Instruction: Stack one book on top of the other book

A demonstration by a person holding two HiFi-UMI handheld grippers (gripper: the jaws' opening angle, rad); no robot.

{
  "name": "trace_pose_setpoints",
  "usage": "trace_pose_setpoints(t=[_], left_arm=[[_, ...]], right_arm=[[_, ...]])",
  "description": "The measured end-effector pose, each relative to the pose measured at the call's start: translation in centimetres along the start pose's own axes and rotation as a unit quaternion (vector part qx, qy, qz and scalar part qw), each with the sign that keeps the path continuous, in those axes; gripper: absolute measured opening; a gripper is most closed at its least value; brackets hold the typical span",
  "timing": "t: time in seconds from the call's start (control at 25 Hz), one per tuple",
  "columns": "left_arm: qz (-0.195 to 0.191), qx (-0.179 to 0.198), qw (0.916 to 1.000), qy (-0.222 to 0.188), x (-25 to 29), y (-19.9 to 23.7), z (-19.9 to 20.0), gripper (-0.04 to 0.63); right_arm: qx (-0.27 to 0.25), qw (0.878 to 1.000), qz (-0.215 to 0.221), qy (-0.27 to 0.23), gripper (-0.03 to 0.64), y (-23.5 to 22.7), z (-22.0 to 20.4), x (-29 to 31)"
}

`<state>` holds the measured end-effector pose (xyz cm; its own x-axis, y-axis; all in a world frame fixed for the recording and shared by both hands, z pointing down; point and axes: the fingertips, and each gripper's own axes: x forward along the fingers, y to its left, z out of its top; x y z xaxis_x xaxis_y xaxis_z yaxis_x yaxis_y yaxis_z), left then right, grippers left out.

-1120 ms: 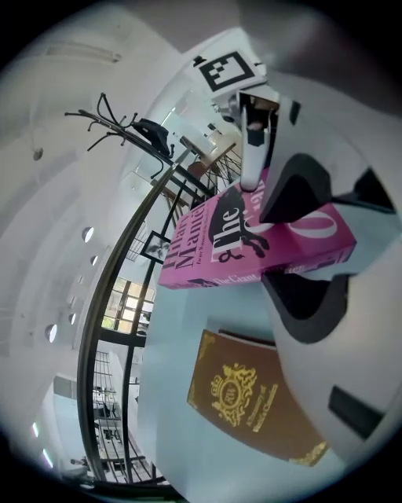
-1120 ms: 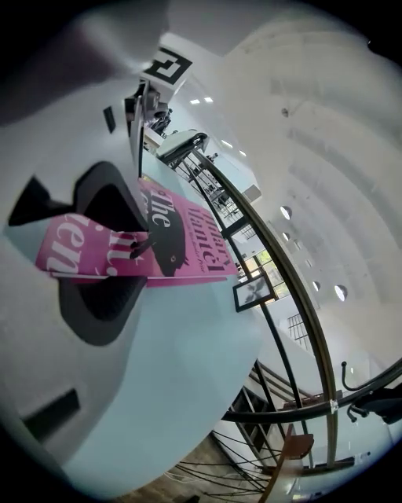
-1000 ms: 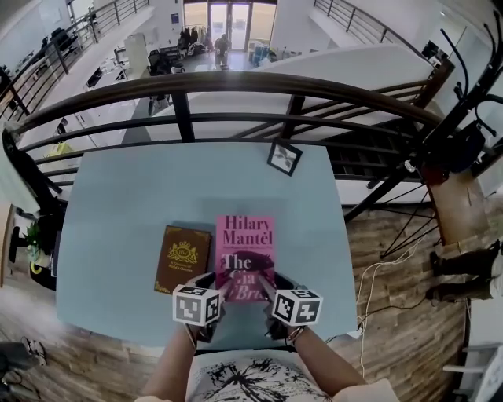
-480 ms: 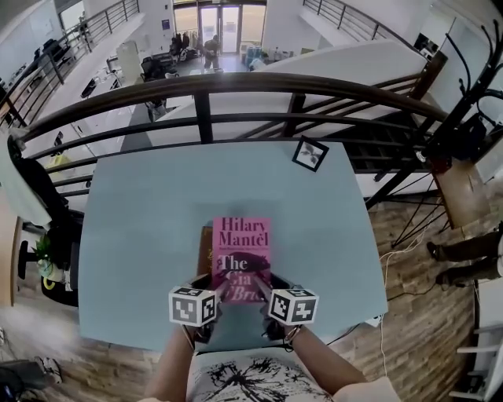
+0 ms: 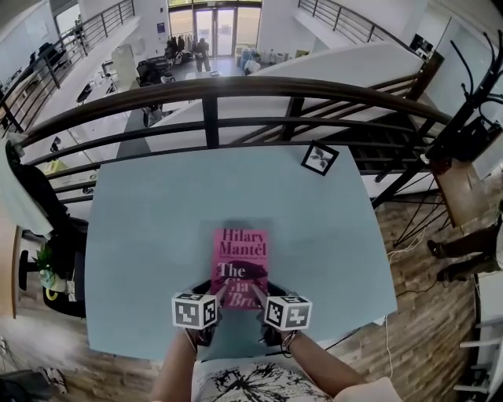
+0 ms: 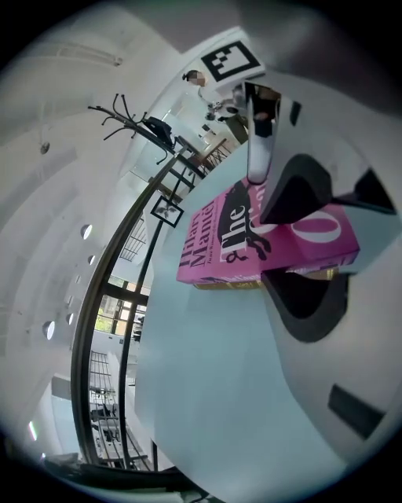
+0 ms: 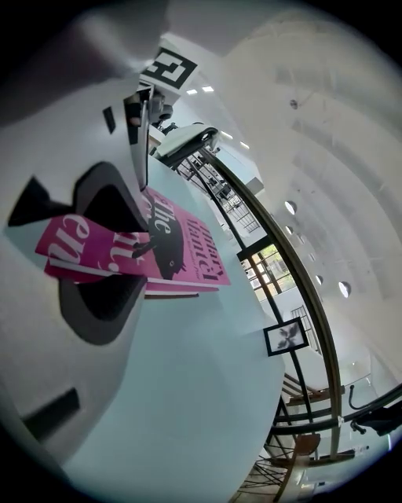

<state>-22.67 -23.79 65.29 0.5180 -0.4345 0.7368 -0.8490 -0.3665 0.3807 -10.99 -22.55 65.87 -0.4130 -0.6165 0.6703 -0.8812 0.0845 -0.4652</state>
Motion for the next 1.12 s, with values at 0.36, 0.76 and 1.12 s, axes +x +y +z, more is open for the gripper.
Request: trace_pose_setpoints(t=[0.36, 0.76, 1.12], left_arm=[[-0.01, -0.003, 0.9999, -0.014, 0.4, 0.6, -0.3, 0.193], [0.012, 0.005, 0.9968, -0.078, -2.5, 0.5, 2.0, 0.192], [0.03, 0.032, 0.9831, -0.178, -8.9, -0.7, 5.1, 0.028]], right_arm=[[-0.015, 1.0, -0.007, -0.004, 0.17, 0.0, -0.5, 0.7], [-0.079, 0.994, -0.044, -0.056, 0.192, -0.6, 2.7, -1.8], [-0.19, 0.969, -0.06, -0.146, -0.006, 2.9, 6.7, -7.4]])
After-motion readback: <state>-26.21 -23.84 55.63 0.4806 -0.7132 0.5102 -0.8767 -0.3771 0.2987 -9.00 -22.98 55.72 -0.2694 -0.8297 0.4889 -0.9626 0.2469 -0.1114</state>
